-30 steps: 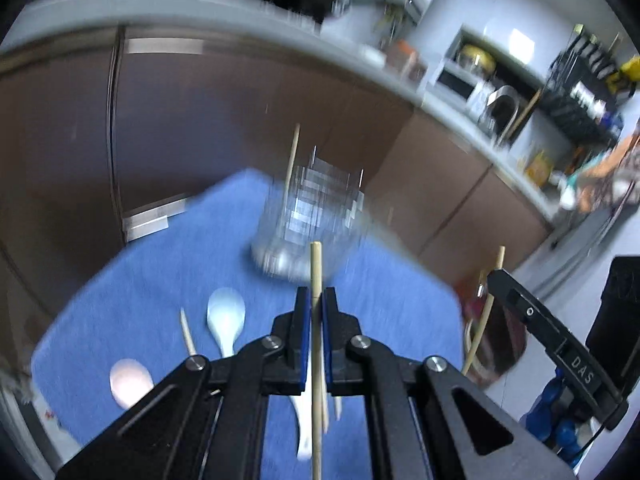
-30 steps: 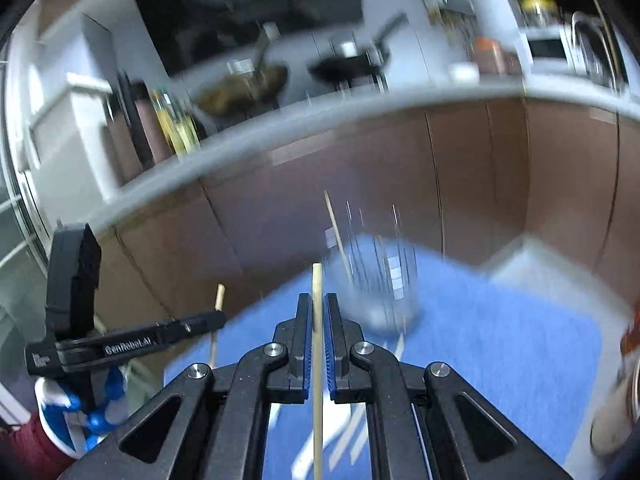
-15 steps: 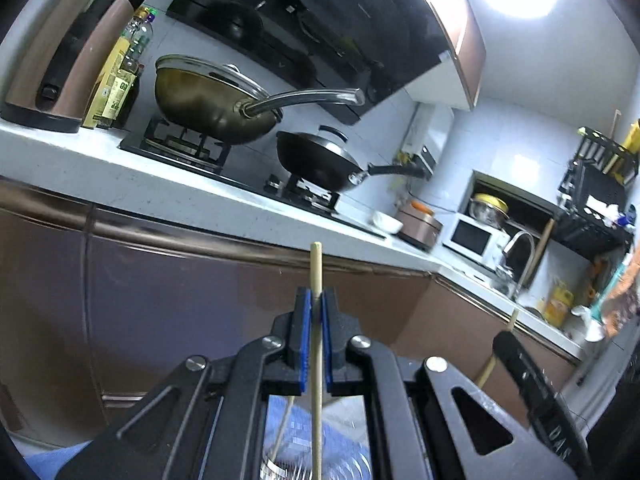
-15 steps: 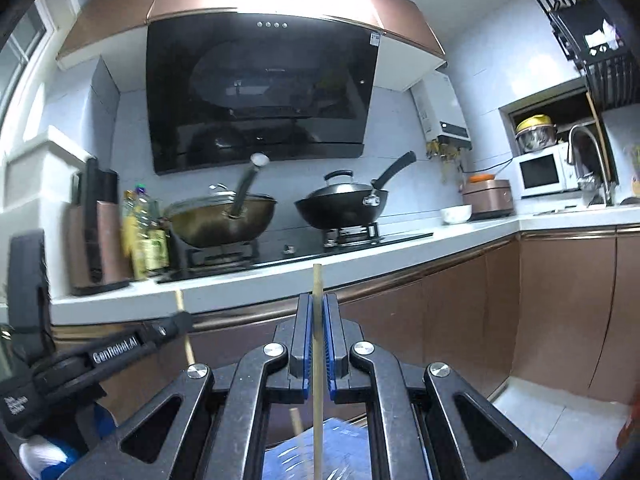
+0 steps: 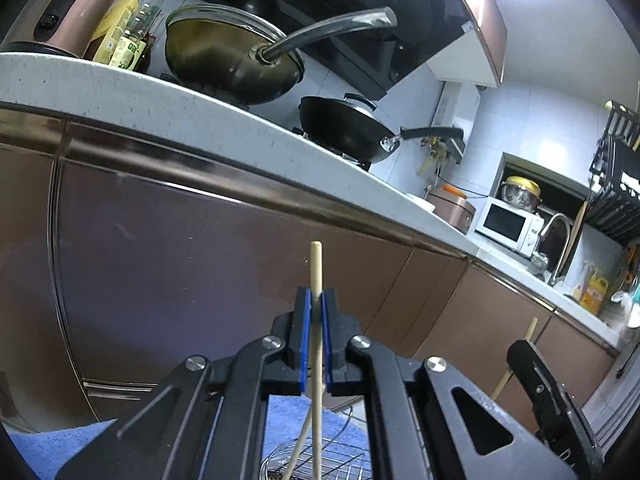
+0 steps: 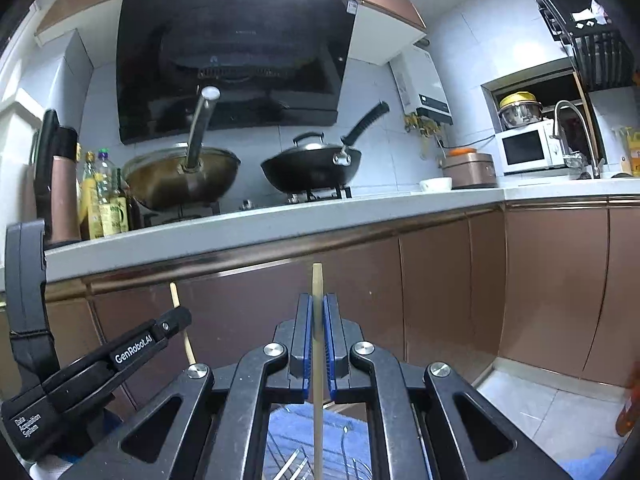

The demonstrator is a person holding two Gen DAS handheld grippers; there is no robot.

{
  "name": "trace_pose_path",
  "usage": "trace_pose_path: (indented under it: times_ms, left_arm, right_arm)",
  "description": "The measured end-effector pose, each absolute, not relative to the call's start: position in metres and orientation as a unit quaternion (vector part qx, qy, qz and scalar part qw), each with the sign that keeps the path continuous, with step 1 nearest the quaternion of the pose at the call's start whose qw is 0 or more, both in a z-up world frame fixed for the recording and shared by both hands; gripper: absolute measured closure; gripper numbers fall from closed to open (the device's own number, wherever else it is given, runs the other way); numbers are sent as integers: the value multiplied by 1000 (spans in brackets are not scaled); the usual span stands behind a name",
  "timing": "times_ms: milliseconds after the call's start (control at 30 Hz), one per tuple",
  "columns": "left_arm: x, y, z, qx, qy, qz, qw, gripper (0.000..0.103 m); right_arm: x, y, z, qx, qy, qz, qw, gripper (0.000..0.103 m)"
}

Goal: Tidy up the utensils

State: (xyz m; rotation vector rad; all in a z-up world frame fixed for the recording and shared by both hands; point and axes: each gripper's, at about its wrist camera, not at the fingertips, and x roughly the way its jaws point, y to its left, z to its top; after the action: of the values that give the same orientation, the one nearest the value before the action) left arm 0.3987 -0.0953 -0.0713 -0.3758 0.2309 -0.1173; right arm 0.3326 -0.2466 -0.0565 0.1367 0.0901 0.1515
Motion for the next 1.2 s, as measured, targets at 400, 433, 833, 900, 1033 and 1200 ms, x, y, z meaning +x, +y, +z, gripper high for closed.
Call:
trace_pose_path:
  times_ms: [400, 433, 833, 900, 1033, 1200]
  left_arm:
    - [383, -115, -107, -150, 134, -71, 977, 79]
    - [379, -114, -105, -149, 134, -72, 977, 77]
    - [308, -88, -63, -82, 172, -72, 979, 68]
    - [292, -85, -61, -71, 181, -69, 978, 67]
    - [255, -80, -60, -54, 194, -61, 978, 58]
    - [212, -79, -59, -22, 200, -48, 978, 57]
  right_arm:
    - [314, -250, -86, 49, 84, 60, 993, 83]
    - [310, -252, -84, 52, 84, 59, 993, 79]
    - [237, -267, -48, 59, 86, 44, 994, 73]
    - [225, -269, -48, 62, 99, 39, 992, 70]
    - [198, -270, -55, 58, 131, 27, 989, 69]
    - [165, -274, -65, 63, 162, 14, 985, 65]
